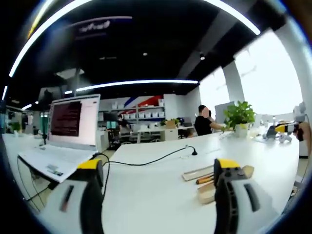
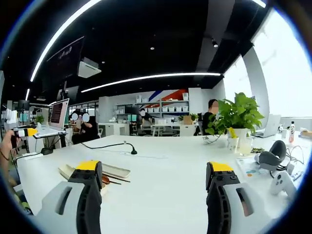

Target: Arrange the utensils inside the cutlery case until each visible utensil rests in its matching compartment.

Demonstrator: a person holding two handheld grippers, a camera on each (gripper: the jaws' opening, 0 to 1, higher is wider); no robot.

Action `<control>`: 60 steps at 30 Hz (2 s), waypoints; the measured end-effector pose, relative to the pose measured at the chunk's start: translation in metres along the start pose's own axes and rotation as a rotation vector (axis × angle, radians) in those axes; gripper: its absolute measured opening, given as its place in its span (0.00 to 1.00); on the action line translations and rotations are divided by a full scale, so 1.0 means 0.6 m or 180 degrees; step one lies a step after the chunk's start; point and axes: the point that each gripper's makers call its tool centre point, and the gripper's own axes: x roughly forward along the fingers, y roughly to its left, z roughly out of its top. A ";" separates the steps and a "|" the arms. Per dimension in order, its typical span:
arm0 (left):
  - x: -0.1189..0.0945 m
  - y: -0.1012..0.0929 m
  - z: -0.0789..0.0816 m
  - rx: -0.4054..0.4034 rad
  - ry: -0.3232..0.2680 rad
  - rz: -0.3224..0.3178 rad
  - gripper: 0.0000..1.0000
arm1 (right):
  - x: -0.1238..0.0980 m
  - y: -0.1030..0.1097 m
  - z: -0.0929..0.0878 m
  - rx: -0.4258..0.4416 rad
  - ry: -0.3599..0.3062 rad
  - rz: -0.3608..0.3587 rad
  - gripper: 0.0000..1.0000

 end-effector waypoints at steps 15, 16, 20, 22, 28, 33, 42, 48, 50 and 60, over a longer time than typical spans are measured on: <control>0.004 -0.014 -0.008 -0.0041 0.0030 -0.0082 0.98 | -0.003 0.000 -0.003 -0.0079 0.0028 -0.0010 0.93; 0.004 -0.015 -0.007 -0.0038 0.0024 -0.0080 0.97 | -0.002 -0.002 -0.002 -0.0080 0.0025 -0.0024 0.93; 0.001 -0.019 -0.009 -0.0035 0.0042 -0.0102 0.98 | -0.009 -0.004 0.005 0.0022 -0.0066 -0.0017 0.93; -0.001 -0.020 -0.009 -0.0030 0.0047 -0.0102 0.98 | -0.011 -0.002 0.006 -0.0002 -0.0069 -0.0010 0.93; -0.001 -0.025 -0.011 -0.0019 0.0063 -0.0144 0.98 | -0.008 -0.001 0.013 0.0033 -0.0145 -0.0006 0.92; 0.003 -0.024 -0.017 -0.0076 0.0075 -0.0166 0.98 | -0.001 0.011 0.020 0.0099 -0.0232 0.0060 0.89; 0.011 -0.022 -0.023 -0.0117 0.0126 -0.0176 0.96 | 0.004 0.014 0.015 0.0025 -0.0192 0.0108 0.87; 0.017 -0.034 -0.035 -0.0082 0.0214 -0.0207 0.95 | 0.006 0.012 0.004 -0.0063 -0.0084 0.0155 0.87; 0.019 -0.047 -0.046 0.0055 0.0273 -0.0286 0.95 | 0.009 0.006 -0.006 -0.0184 0.0041 0.0159 0.87; 0.061 -0.106 -0.056 0.0313 0.0474 -0.0787 0.86 | 0.063 0.040 0.006 -0.0586 0.0077 0.0534 0.85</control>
